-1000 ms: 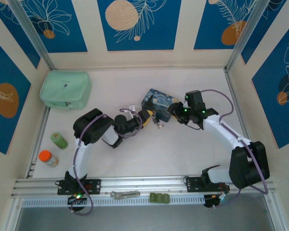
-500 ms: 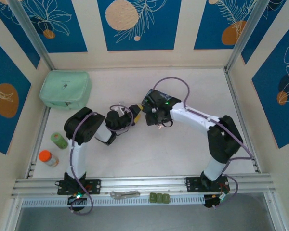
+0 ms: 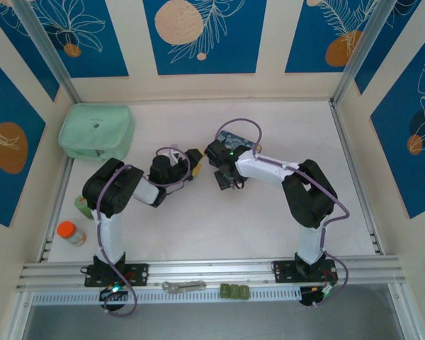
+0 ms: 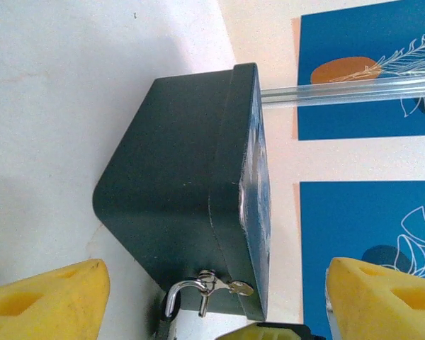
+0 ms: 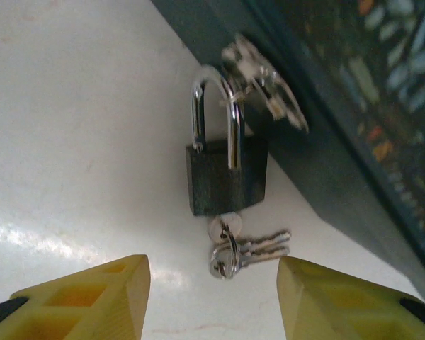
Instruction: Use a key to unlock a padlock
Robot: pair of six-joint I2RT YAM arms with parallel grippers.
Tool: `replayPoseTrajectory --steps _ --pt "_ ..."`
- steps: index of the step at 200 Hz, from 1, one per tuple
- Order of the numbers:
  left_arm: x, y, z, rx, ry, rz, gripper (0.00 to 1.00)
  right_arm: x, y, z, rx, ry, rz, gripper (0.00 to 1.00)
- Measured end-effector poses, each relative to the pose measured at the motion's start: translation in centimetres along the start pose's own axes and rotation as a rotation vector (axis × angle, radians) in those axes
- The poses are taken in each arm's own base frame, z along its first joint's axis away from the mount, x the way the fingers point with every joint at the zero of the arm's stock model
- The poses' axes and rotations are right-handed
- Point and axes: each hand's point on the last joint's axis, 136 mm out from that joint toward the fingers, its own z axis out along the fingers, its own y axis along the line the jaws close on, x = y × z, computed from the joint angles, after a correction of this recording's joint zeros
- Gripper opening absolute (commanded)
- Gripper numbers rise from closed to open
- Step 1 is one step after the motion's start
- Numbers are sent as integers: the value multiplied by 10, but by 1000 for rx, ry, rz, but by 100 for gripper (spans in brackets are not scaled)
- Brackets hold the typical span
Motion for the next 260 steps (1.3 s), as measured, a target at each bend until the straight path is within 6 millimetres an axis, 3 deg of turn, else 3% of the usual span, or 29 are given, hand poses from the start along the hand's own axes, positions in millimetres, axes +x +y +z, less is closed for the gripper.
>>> replayPoseTrajectory --steps 34,78,122,207,260 --pt "2 1 0 -5 8 2 79 -12 1 9 19 -33 -14 48" --pt "3 1 -3 -37 19 25 79 -10 -6 25 91 -14 -42 49" --pt "4 1 -3 -46 26 36 79 -11 -13 25 133 -24 -42 43" --pt "3 -3 -1 -35 24 37 79 -9 -11 37 139 -22 -32 42" --pt "1 -12 2 -13 27 39 79 -9 -7 38 128 -40 -2 24"
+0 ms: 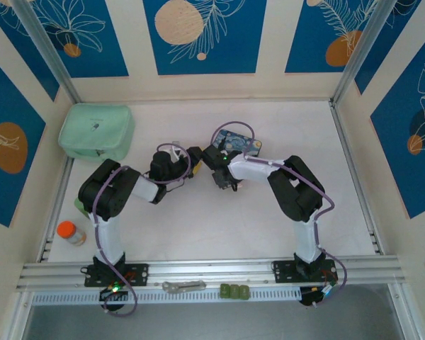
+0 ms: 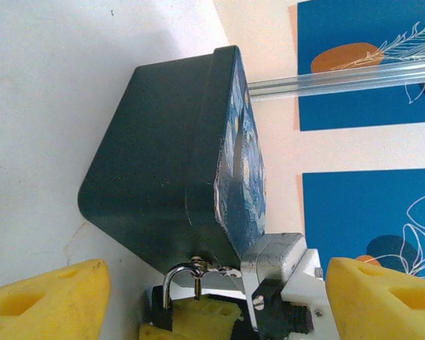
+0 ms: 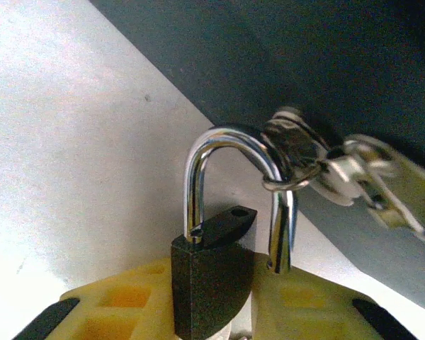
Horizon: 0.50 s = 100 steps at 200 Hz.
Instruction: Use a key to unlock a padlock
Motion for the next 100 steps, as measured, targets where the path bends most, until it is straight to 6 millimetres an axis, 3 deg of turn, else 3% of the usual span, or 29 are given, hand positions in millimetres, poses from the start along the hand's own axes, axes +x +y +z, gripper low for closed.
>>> replayPoseTrajectory --steps 31,54,100 --pt "1 0 0 0 4 -12 79 -1 2 0 -15 -5 8 15" --pt "2 0 0 2 10 -13 79 -1 1 -1 -35 -11 7 0" --pt "2 1 6 3 22 -9 79 -3 -2 0 -107 -49 -50 0"
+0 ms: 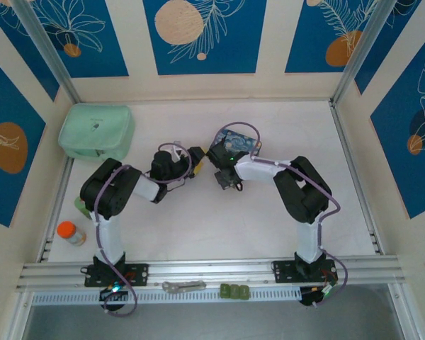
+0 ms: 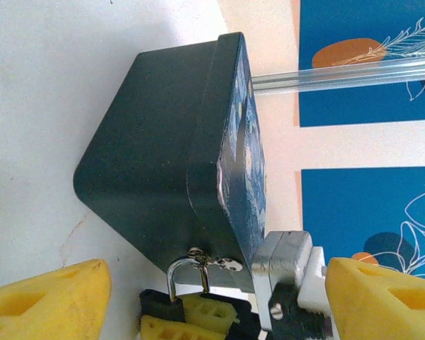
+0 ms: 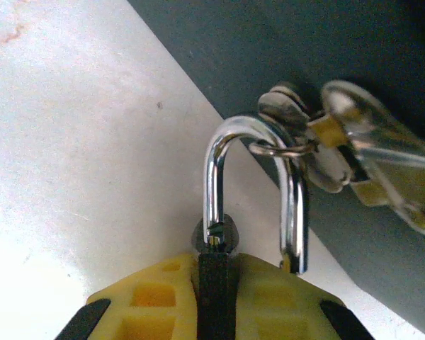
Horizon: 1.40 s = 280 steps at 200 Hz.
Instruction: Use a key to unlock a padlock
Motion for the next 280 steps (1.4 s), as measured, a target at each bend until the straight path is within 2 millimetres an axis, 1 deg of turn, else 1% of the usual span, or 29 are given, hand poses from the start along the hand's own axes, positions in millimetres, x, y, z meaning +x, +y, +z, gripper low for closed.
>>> replayPoseTrajectory --steps 24,65,88,101,121,159,176,200,253,265,280 --pt "-4 -1 7 -22 5 43 79 -2 0 1 -59 -14 -45 0" --pt "-18 -4 20 -78 -13 123 79 -5 4 1 -104 -25 -113 0" --pt "-28 -12 34 -77 -25 156 78 -7 5 0 -115 -27 -135 0" --pt "-33 -14 40 -75 -30 165 77 -7 5 0 -119 -28 -151 0" --pt "-35 -10 46 -85 -30 172 72 -9 5 0 -122 -41 -206 0" --pt "-30 12 51 -120 -7 152 57 -20 3 2 -129 -104 -308 0" --pt "-28 15 52 -123 4 138 51 -27 2 1 -143 -139 -338 0" --pt "-25 14 53 -114 13 134 47 -39 1 0 -151 -192 -375 0" --pt "-19 12 55 -91 21 121 46 -47 4 -3 -175 -224 -420 0" --pt "-18 12 53 -83 21 114 49 -50 5 -5 -185 -233 -421 0" --pt "-12 16 49 -78 27 105 56 -51 9 -7 -236 -242 -413 0"
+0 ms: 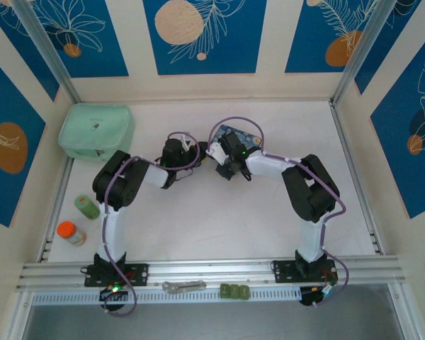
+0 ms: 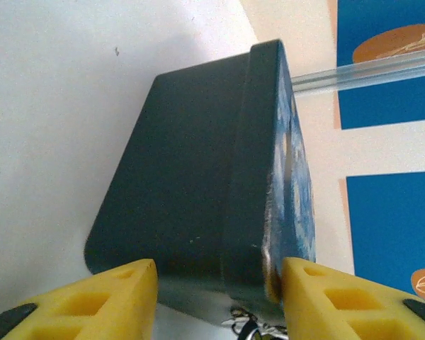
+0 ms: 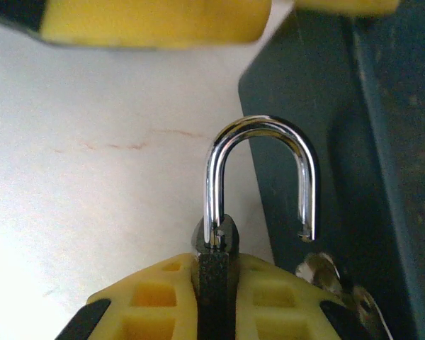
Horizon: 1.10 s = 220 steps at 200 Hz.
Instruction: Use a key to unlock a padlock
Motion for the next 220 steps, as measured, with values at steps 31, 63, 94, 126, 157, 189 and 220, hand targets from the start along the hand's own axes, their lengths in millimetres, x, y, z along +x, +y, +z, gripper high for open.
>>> replayPoseTrajectory --steps 31,63,94,126,157,189,220 --pt "10 6 -13 -11 13 -18 65 -5 4 -7 -137 -32 74 0" --pt "15 3 -27 -4 9 -39 68 -13 -4 -14 -180 -60 113 0" --pt "12 0 -36 23 -11 -58 68 -23 4 -20 -234 -88 111 0" --pt "13 3 -42 32 -19 -85 68 -42 7 -31 -284 -133 106 0" --pt "11 1 -46 51 -35 -96 69 -56 9 -38 -303 -167 97 0" --pt "1 3 -61 47 -68 -102 70 -53 18 -38 -316 -143 101 0" --pt "-22 -2 -82 45 -127 -84 74 -42 34 -36 -298 -59 135 0"
